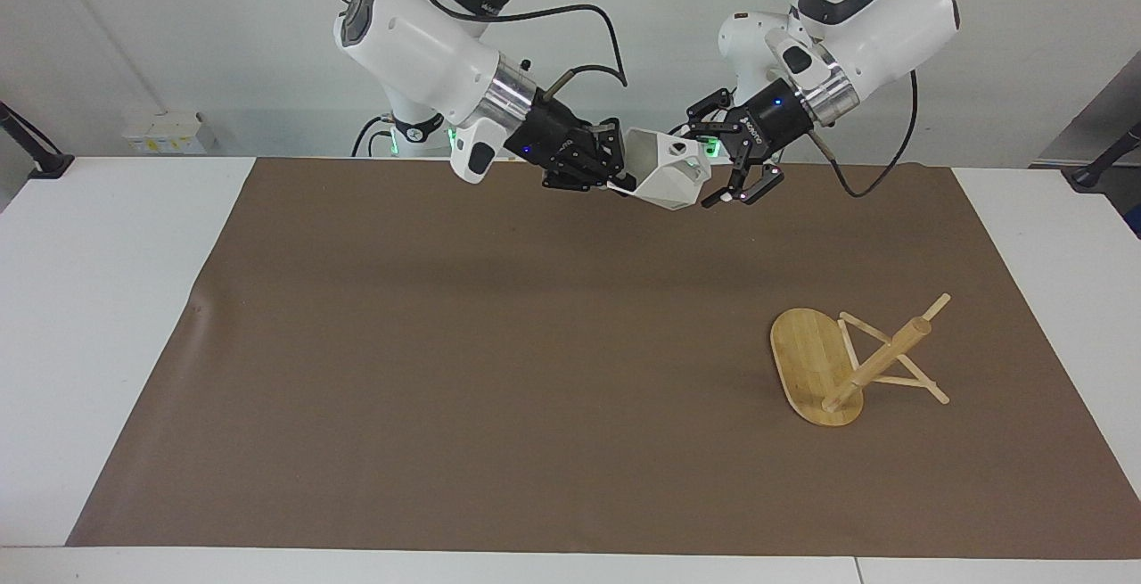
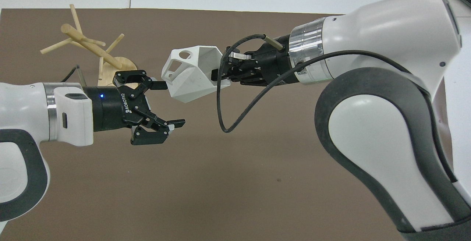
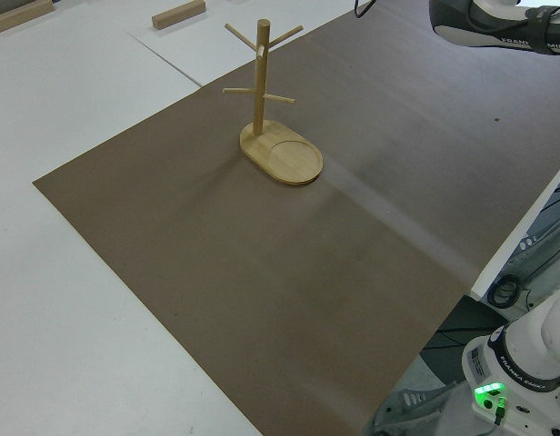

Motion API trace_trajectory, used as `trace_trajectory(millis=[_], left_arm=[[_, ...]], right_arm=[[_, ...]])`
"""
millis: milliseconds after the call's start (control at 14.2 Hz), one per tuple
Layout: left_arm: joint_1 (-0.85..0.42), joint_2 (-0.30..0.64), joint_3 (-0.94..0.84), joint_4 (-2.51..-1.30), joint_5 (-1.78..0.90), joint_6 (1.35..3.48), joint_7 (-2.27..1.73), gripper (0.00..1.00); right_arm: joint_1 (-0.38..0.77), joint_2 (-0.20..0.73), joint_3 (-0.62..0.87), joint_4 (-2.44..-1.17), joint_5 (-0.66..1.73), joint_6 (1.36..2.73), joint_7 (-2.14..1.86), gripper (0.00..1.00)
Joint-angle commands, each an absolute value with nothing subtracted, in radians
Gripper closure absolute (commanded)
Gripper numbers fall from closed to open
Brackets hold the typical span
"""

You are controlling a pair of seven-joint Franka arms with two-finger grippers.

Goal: Hang cup on rack
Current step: 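Carry the mug toward the left gripper while the left gripper approaches, then position the open left gripper around the mug body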

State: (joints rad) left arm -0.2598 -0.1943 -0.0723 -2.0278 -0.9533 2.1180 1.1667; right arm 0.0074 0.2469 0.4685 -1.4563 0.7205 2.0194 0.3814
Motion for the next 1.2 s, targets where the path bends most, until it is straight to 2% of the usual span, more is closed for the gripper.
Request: trace_trajectory(millis=[0, 282, 1129], left_arm=[[-0.305, -0.199, -0.06, -2.045, -0.997, 2.151, 1.19, 0.0], [-0.308, -0.201, -0.06, -2.046, -1.011, 2.145, 1.19, 0.0], [-0.267, -0.198, -0.052, -2.059, -1.035, 2.094, 1.359, 0.0]], right_arm=[[-0.003, 0.249, 0.491, -1.465, 0.744, 2.045, 0.403, 1.0], [0.015, 0.249, 0.492, -1.48, 0.746, 2.043, 0.405, 1.0], [0.0, 0.247, 0.485, -1.463, 0.732, 1.91, 0.384, 1.0]])
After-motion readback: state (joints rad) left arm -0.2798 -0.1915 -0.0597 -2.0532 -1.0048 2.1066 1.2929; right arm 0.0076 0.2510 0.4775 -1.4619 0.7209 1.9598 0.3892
